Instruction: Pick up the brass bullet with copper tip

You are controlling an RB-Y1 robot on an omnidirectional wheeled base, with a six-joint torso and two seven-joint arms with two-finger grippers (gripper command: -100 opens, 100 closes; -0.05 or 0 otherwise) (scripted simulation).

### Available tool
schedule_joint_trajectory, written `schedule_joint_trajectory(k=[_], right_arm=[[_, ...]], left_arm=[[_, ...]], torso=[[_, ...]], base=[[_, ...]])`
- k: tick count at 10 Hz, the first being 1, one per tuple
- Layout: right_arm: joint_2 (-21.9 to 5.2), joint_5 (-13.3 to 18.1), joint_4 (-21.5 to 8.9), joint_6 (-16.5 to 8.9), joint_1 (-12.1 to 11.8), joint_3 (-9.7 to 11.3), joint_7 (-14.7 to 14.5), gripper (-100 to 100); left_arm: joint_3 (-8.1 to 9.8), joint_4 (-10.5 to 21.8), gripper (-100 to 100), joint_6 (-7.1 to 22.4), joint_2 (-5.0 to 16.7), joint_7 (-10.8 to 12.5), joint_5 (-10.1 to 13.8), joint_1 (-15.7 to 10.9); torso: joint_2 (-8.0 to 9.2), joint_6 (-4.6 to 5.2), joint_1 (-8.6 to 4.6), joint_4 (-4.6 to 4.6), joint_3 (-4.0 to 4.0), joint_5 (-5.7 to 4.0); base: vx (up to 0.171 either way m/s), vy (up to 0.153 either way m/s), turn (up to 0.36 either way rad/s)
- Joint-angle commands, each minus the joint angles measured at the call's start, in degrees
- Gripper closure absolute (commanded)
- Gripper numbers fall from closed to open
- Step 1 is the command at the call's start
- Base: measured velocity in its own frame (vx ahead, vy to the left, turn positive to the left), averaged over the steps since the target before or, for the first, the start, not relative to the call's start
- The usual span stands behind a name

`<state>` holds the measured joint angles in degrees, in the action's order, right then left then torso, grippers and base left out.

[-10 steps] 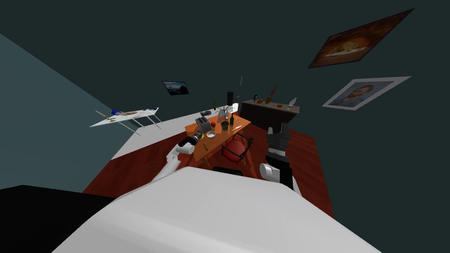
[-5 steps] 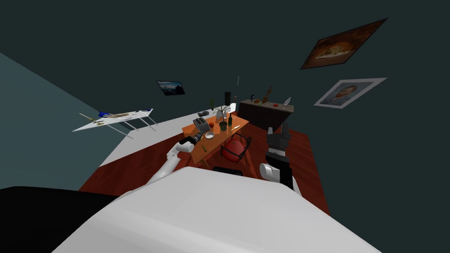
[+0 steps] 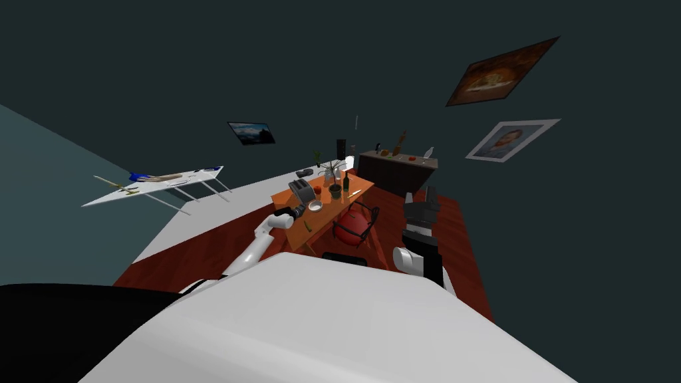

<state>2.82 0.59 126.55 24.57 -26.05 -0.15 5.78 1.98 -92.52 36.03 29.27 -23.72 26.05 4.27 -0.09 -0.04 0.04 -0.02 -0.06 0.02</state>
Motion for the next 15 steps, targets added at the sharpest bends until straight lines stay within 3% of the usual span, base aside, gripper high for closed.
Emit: schedule_joint_trajectory(k=[1,2,3,4,5,6,7,8,9,12,14,15], right_arm=[[0.00,0.00,0.00,0.00,0.00,0.00,0.00,0],[0.00,0.00,0.00,0.00,0.00,0.00,0.00,0],[0.00,0.00,0.00,0.00,0.00,0.00,0.00,0],[0.00,0.00,0.00,0.00,0.00,0.00,0.00,0],[0.00,0.00,0.00,0.00,0.00,0.00,0.00,0],[0.00,0.00,0.00,0.00,0.00,0.00,0.00,0],[0.00,0.00,0.00,0.00,0.00,0.00,0.00,0],[0.00,0.00,0.00,0.00,0.00,0.00,0.00,0],[0.00,0.00,0.00,0.00,0.00,0.00,0.00,0],[0.00,0.00,0.00,0.00,0.00,0.00,0.00,0],[0.00,0.00,0.00,0.00,0.00,0.00,0.00,0],[0.00,0.00,0.00,0.00,0.00,0.00,0.00,0]], left_arm=[[-0.24,2.36,-100,2.86,0.68,-1.22,0.89,-0.92],[-0.24,2.36,-100,3.86,0.68,-1.22,0.89,-0.92],[-0.64,5.00,-100,5.80,1.23,-2.37,1.79,-1.89],[-0.64,5.09,-100,6.36,1.23,-2.37,1.79,-1.89],[-1.07,7.85,-100,8.48,1.70,-3.46,2.64,-2.83],[-1.07,7.85,-100,8.76,1.70,-3.46,2.64,-2.83],[-1.52,9.74,-100,11.06,2.11,-4.49,3.45,-3.74],[-1.52,10.59,-100,11.06,2.11,-4.49,3.45,-3.74],[-1.99,12.90,-100,13.26,2.46,-5.48,4.22,-4.61],[-2.46,15.98,-100,15.37,2.75,-6.42,4.95,-5.46],[-3.40,19.89,-100,19.16,3.25,-8.15,6.31,-7.04],[-3.40,21.06,-100,19.29,3.25,-8.15,6.31,-7.04]], torso=[[0.00,0.00,0.00,0.00,0.00,0.00],[0.00,0.01,-0.01,0.00,0.00,0.00],[0.00,0.00,-0.03,0.00,0.00,-0.01],[-0.01,0.02,-0.03,0.00,-0.01,-0.01],[0.00,-0.01,-0.02,0.00,0.00,-0.01],[0.01,0.00,-0.02,0.00,0.01,-0.01],[0.01,-0.01,-0.02,0.00,0.01,-0.01],[-0.01,0.01,-0.03,0.00,0.00,-0.01],[0.00,-0.01,-0.03,0.00,0.00,-0.01],[-0.02,0.01,-0.05,0.00,-0.01,-0.01],[-0.02,0.00,-0.05,0.00,-0.01,-0.01],[-0.04,0.01,-0.05,-0.01,-0.02,-0.01]], base=[[0.013,0.012,-0.087],[0.012,0.009,-0.064],[0.015,0.010,-0.102],[0.013,0.013,-0.056],[0.013,0.013,-0.099],[0.012,0.011,-0.051],[0.017,0.010,-0.095],[0.013,0.010,-0.054],[0.013,0.009,-0.084],[0.016,0.007,-0.064],[0.022,0.007,-0.117],[0.020,0.008,-0.043]])
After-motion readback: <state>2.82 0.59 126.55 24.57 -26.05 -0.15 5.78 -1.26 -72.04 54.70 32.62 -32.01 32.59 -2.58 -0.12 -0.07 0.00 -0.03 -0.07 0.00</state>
